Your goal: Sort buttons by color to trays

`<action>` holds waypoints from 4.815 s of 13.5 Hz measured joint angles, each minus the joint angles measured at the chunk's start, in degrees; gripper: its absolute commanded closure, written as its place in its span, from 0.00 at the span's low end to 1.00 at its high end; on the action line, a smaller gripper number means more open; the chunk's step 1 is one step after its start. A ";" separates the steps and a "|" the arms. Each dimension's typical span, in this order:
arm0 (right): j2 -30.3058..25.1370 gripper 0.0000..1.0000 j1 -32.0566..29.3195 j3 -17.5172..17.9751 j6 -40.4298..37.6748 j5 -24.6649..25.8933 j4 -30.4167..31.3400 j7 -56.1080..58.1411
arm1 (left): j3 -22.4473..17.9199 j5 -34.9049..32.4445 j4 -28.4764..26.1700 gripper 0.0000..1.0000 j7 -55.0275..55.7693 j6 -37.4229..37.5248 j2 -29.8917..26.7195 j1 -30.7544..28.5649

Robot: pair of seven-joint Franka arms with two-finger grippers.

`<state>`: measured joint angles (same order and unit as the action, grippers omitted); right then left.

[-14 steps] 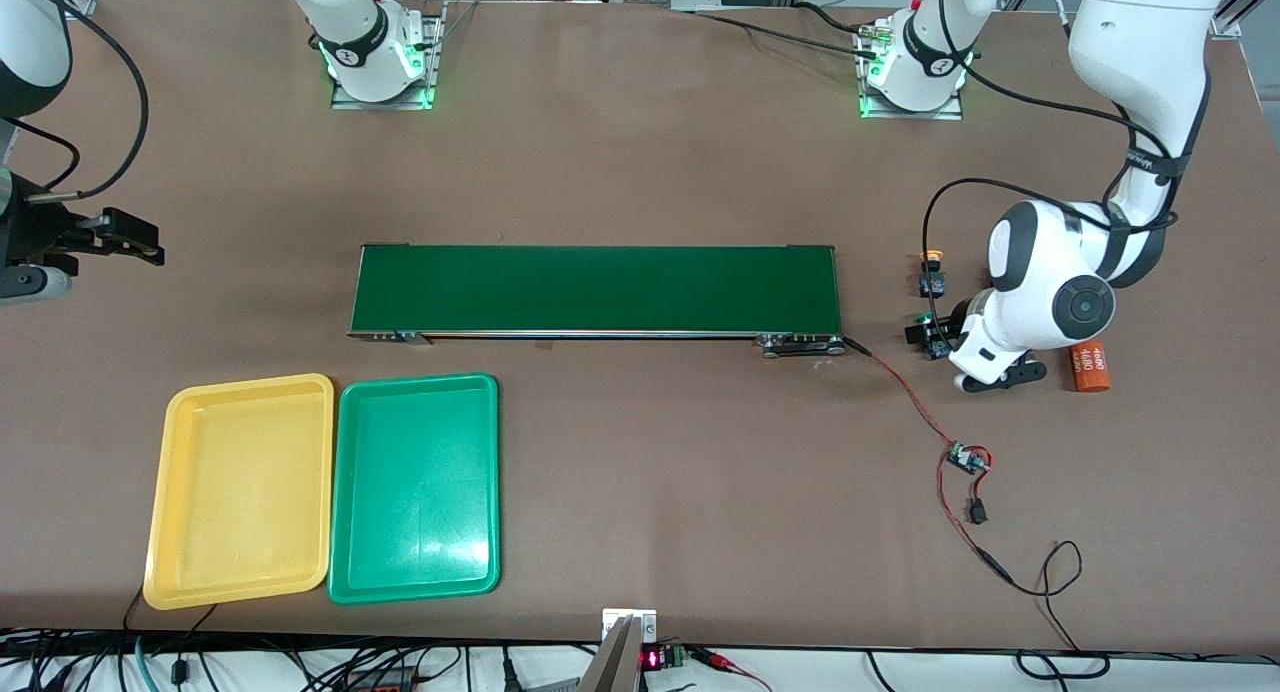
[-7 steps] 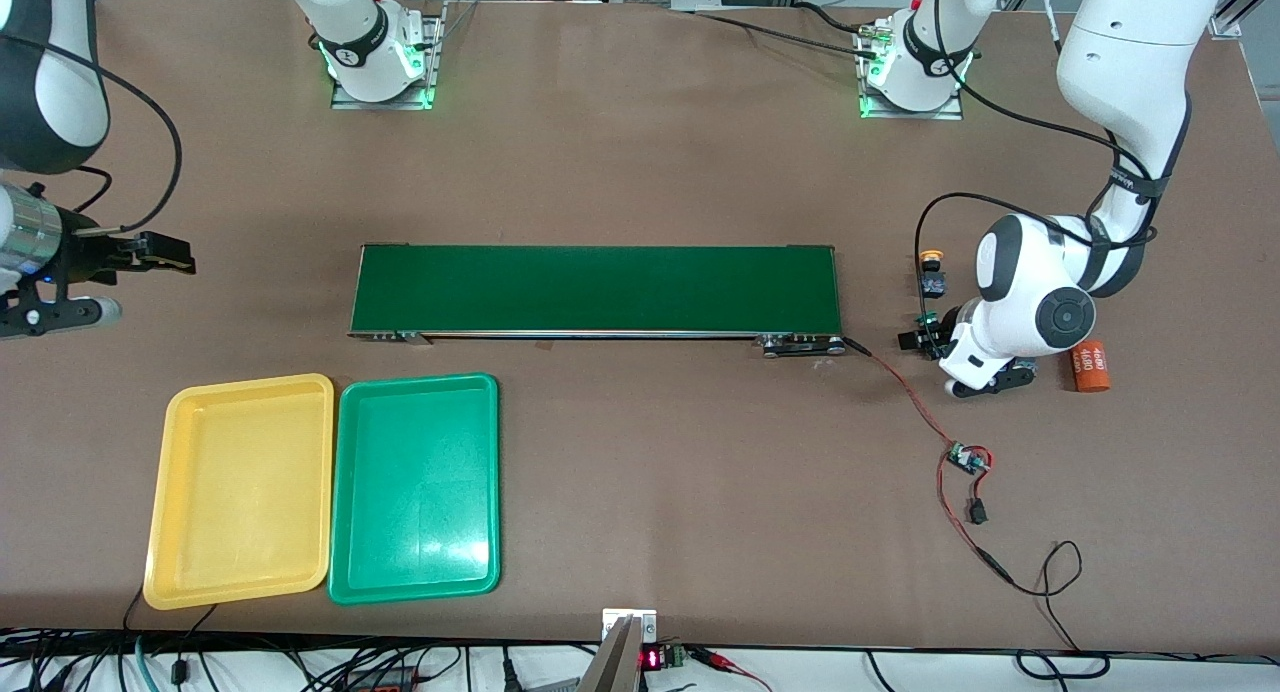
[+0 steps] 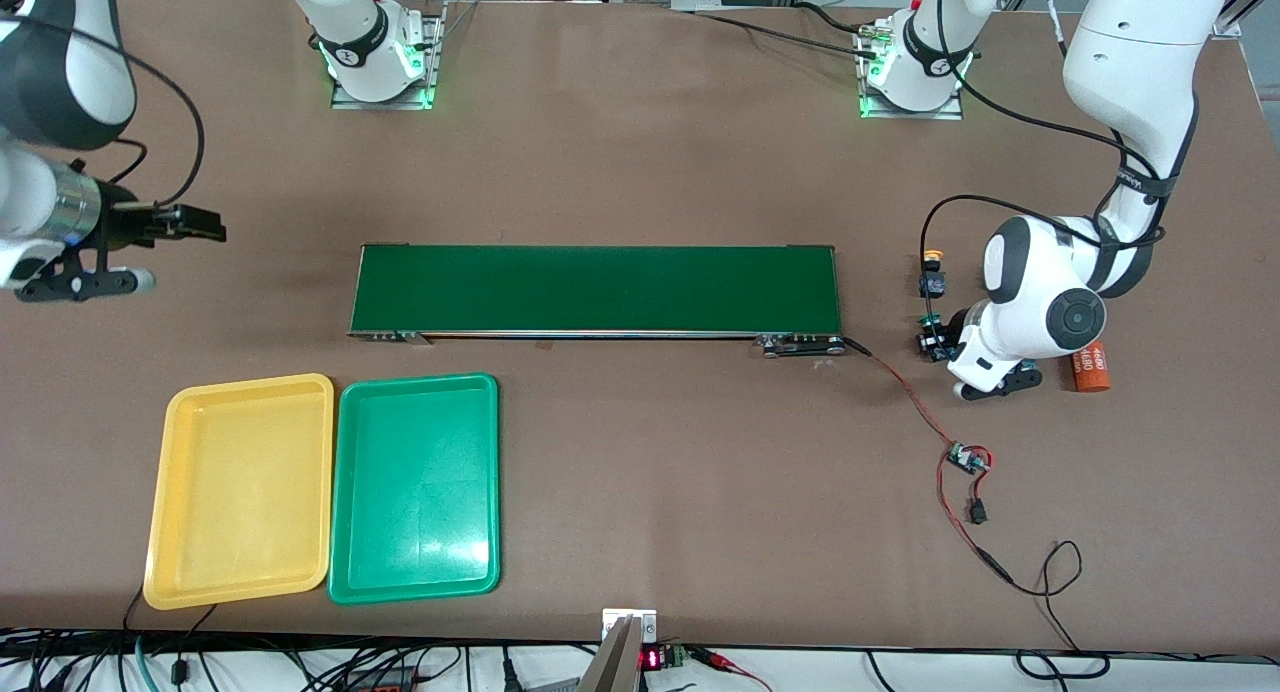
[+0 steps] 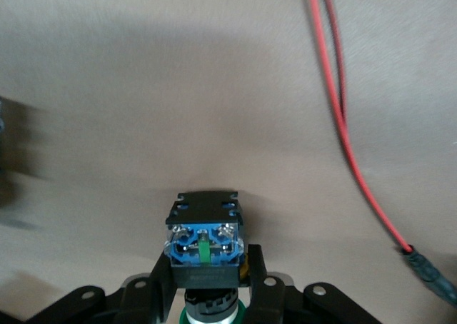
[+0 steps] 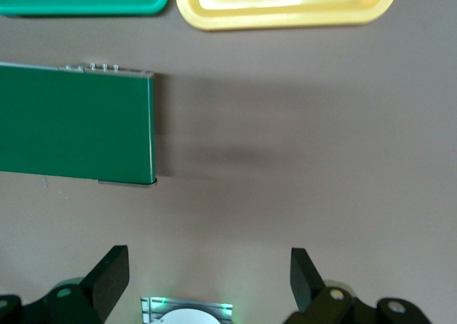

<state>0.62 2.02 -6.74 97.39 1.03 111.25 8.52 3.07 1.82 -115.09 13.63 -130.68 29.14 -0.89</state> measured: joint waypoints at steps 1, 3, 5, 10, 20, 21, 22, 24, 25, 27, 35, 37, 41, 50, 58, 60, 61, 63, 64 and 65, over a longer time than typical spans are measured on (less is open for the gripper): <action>-3.40 0.00 0.05 0.04 3.17 -0.04 5.43 -0.66 | 0.73 0.00 0.28 0.97 -0.96 1.18 -1.03 0.08; -9.28 0.00 0.53 0.85 7.69 -0.11 14.57 -4.08 | 3.39 -0.01 0.63 1.00 -1.68 3.73 -4.24 0.45; -12.03 0.00 2.87 3.28 8.90 -0.21 18.22 -10.97 | 5.54 -0.02 0.66 1.00 -2.50 5.16 -7.55 1.94; -9.54 0.00 13.93 7.99 16.84 -0.28 19.40 -24.64 | 8.91 -0.02 0.42 0.97 -2.86 5.75 -9.42 9.92; -4.17 0.00 19.54 7.93 28.04 -0.34 19.40 -32.28 | 11.41 0.00 -0.74 0.09 -0.29 4.20 -7.48 14.26; -4.00 0.00 19.78 7.93 28.20 -0.34 19.40 -32.39 | 11.40 0.00 -0.79 0.00 -0.29 3.80 -7.07 14.26; -3.89 0.00 19.97 7.93 28.26 -0.34 19.40 -32.47 | 11.40 0.00 -0.79 0.00 -0.30 3.60 -6.91 14.25; -3.86 0.00 20.07 7.93 28.28 -0.34 19.40 -32.51 | 11.42 0.00 -0.48 0.00 -0.31 3.76 -7.68 14.26; -3.85 0.00 20.07 7.91 28.29 -0.34 19.39 -32.51 | 11.40 0.00 -0.12 0.00 -0.30 4.48 -8.83 14.20; -3.85 0.00 20.07 7.88 28.29 -0.34 19.39 -32.52 | 11.24 0.00 0.64 0.00 0.14 6.29 -12.43 12.61; -3.78 0.00 20.11 7.74 28.99 -0.45 19.38 -33.17 | 9.20 -10.65 -0.36 0.00 -1.10 4.87 -12.27 -9.37; -3.15 0.00 20.85 7.72 30.85 -0.60 19.38 -35.23 | 9.10 -13.74 -0.36 0.00 -1.15 4.28 -10.46 -11.58; 0.87 0.00 26.87 7.78 37.80 -0.77 19.17 -45.02 | 9.01 -14.39 1.53 0.00 -9.47 0.20 -3.90 -17.81; 8.65 0.00 31.58 7.47 39.25 -0.76 14.45 -47.13 | 9.55 -14.39 5.76 0.33 -15.65 -1.09 4.03 -21.11; 8.73 0.00 31.60 7.47 39.25 -0.76 14.43 -47.13 | 9.58 -14.39 6.15 0.98 -19.34 -1.50 5.19 -21.12; 8.74 0.00 31.60 7.47 39.25 -0.76 14.36 -47.13 | 10.53 -14.39 7.10 0.98 -20.07 -1.24 3.61 -21.09; 8.71 0.00 31.59 7.43 39.24 -0.76 14.08 -47.13 | 12.18 -14.39 7.38 0.98 -20.54 0.15 1.88 -21.06; 8.41 0.00 31.44 6.87 36.53 -0.76 11.80 -47.12 | 17.40 -14.38 7.55 0.98 -20.62 4.28 -2.54 -20.39; 8.29 0.00 31.20 6.63 33.59 -0.76 10.09 -47.12 | 19.73 -14.34 7.53 0.98 -20.01 6.45 -4.70 -19.04; 8.20 0.00 31.00 6.51 31.46 -0.76 8.91 -47.12 | 21.19 -14.10 7.50 0.97 -17.72 8.54 -6.49 -16.76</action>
<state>8.82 33.03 -0.23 128.85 0.26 120.16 -38.60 24.26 -12.28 -107.59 -4.09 -122.14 22.65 -17.65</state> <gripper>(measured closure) 0.000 0.586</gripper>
